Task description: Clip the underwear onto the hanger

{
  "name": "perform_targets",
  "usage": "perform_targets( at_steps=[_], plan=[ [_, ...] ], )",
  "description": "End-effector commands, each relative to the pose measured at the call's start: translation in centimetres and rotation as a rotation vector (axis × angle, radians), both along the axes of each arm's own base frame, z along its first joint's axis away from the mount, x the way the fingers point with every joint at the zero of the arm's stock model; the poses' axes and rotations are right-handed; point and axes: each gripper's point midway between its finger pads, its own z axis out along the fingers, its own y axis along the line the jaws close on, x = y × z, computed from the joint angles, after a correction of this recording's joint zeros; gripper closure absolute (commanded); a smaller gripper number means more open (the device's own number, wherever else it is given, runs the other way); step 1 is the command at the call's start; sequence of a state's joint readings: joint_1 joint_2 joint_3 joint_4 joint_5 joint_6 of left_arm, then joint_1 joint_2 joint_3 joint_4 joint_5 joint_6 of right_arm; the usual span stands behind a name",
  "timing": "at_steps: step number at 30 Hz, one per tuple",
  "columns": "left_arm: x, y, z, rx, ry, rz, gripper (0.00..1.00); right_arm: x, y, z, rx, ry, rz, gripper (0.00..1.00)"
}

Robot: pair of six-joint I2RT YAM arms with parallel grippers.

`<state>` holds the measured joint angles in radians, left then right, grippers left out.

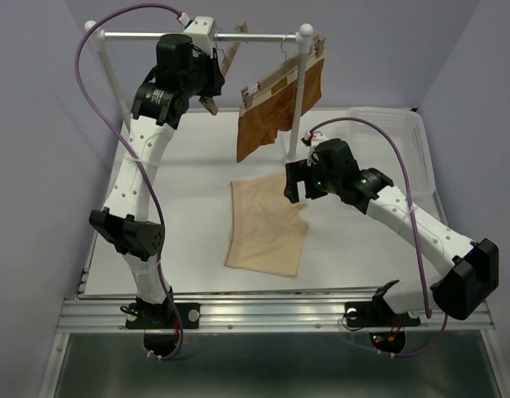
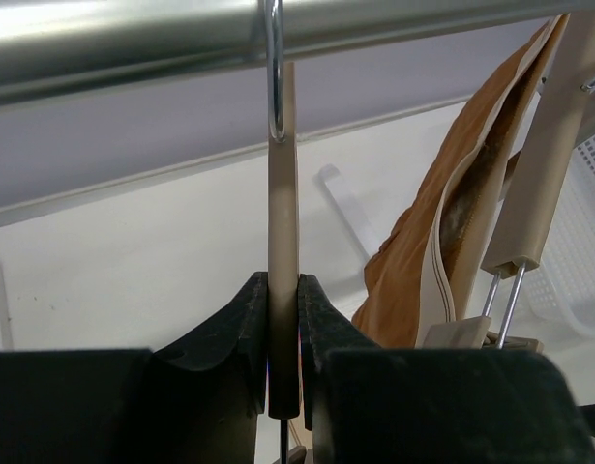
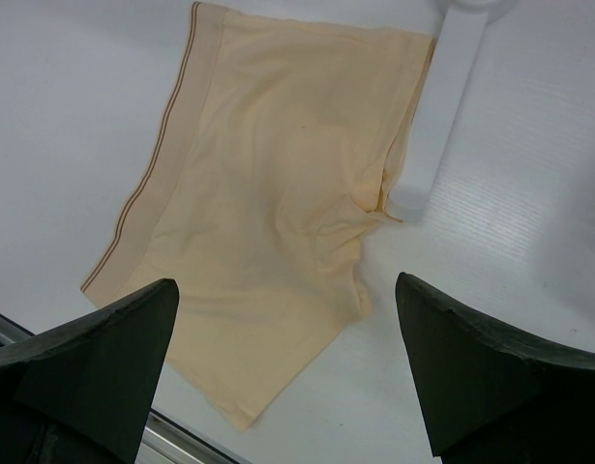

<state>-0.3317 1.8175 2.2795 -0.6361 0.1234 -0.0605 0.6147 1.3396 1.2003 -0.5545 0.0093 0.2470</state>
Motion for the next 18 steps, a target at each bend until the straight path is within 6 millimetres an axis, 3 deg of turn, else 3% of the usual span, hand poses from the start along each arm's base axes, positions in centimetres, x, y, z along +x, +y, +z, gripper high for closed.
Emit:
perform_targets(
  at_steps=[1,11,18],
  plan=[
    [-1.0,0.6,5.2,-0.052,-0.143,0.011,1.00,0.4,-0.4,1.4,0.005,-0.045,-0.006,0.00],
    [-2.7,2.6,9.5,-0.090,-0.258,0.092,1.00,0.0,-0.5,1.5,0.015,-0.044,-0.009,0.00],
    [-3.9,3.1,9.3,-0.101,-0.258,0.097,1.00,-0.1,-0.5,1.1,0.018,-0.031,-0.015,0.00]
  ],
)
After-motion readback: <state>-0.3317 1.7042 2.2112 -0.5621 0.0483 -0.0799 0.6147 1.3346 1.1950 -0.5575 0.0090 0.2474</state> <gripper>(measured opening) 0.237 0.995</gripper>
